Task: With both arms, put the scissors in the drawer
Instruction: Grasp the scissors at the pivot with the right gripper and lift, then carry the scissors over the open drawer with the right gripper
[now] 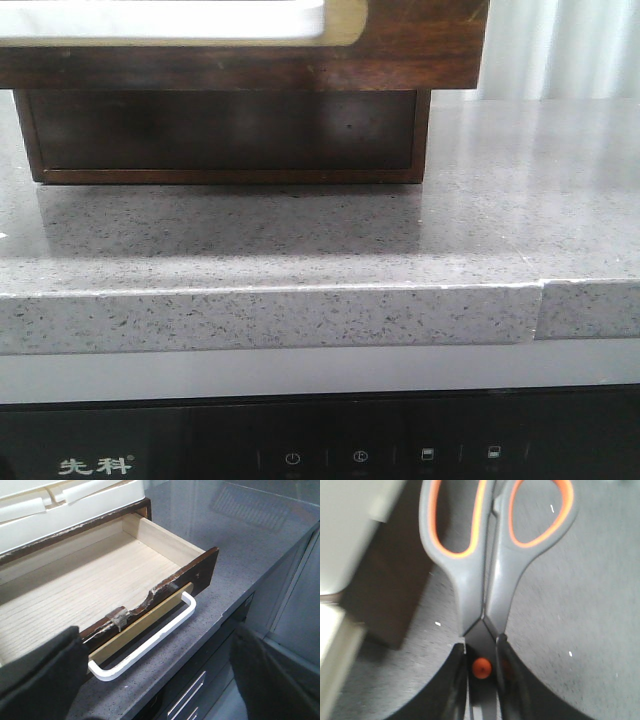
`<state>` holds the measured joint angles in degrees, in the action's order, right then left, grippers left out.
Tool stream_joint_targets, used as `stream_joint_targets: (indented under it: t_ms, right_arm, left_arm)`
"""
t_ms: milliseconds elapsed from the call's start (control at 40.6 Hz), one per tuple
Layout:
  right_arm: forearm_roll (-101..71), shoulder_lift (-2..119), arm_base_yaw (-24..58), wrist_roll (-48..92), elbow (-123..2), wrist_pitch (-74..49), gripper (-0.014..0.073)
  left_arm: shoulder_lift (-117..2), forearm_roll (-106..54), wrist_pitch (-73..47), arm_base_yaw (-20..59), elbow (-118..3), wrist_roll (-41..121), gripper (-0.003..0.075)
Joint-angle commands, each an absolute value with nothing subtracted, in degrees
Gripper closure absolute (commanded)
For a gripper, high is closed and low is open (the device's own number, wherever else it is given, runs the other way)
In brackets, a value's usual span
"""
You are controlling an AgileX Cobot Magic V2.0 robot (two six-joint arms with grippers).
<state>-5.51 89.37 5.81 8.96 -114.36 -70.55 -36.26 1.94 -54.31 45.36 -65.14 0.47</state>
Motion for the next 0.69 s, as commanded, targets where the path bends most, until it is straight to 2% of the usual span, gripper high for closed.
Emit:
stream_joint_targets:
  t_ms: [0,295,665]
  right_arm:
    - [-6.05,83.92,8.32,10.09,-115.97,-66.13,0.0503]
    - [-6.32,80.33,20.37,15.96,-115.97,-65.26,0.0503]
    - [-11.92,86.93,34.80,29.81,-115.97,-63.60,0.0503]
  left_arm:
    - [-36.84,1.57,-49.65,45.78,-66.84,0.00,0.0156]
    - [-36.84,1.57,-49.65,45.78,-66.84,0.00,0.0156]
    - [-36.84,1.57,-49.65,45.78,-66.84,0.00,0.0156]
